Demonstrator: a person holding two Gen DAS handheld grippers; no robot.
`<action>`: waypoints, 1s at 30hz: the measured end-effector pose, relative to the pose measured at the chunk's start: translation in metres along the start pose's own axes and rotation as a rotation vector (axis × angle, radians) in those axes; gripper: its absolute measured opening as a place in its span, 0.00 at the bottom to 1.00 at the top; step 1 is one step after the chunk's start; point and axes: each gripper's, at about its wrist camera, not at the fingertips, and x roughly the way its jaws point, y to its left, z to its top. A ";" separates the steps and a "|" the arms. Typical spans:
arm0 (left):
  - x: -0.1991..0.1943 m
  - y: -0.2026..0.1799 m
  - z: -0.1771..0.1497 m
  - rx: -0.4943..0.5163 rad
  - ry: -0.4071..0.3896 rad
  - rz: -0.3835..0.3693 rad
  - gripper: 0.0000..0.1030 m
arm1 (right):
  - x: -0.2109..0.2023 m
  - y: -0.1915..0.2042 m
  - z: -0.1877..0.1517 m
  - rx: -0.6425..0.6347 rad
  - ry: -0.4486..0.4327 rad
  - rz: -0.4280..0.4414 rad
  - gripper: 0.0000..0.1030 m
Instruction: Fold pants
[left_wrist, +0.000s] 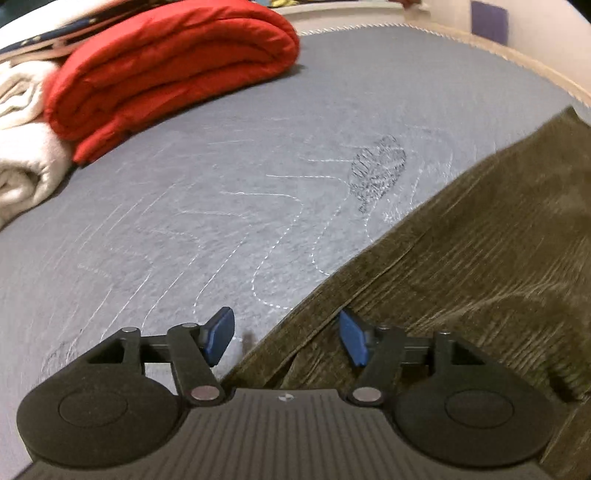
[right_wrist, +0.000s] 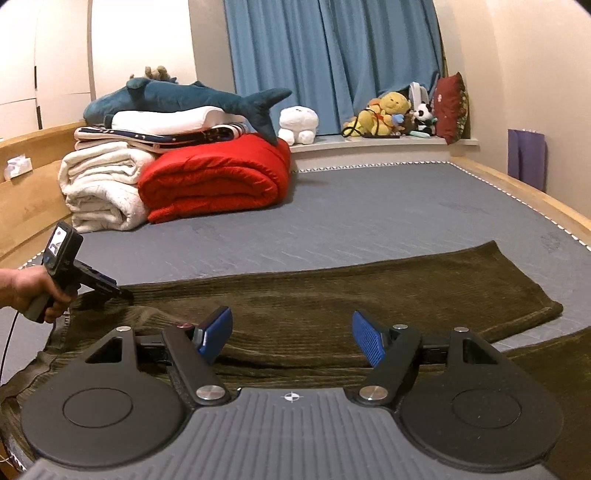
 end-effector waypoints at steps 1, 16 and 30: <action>0.001 -0.002 0.001 0.023 0.010 -0.020 0.40 | 0.000 -0.003 0.000 0.005 0.004 -0.008 0.71; -0.254 -0.114 -0.111 0.437 -0.356 -0.188 0.09 | -0.019 -0.082 -0.016 0.290 -0.011 -0.308 0.71; -0.236 -0.148 -0.222 0.406 -0.223 -0.289 0.17 | -0.052 -0.162 -0.023 0.716 -0.133 -0.423 0.43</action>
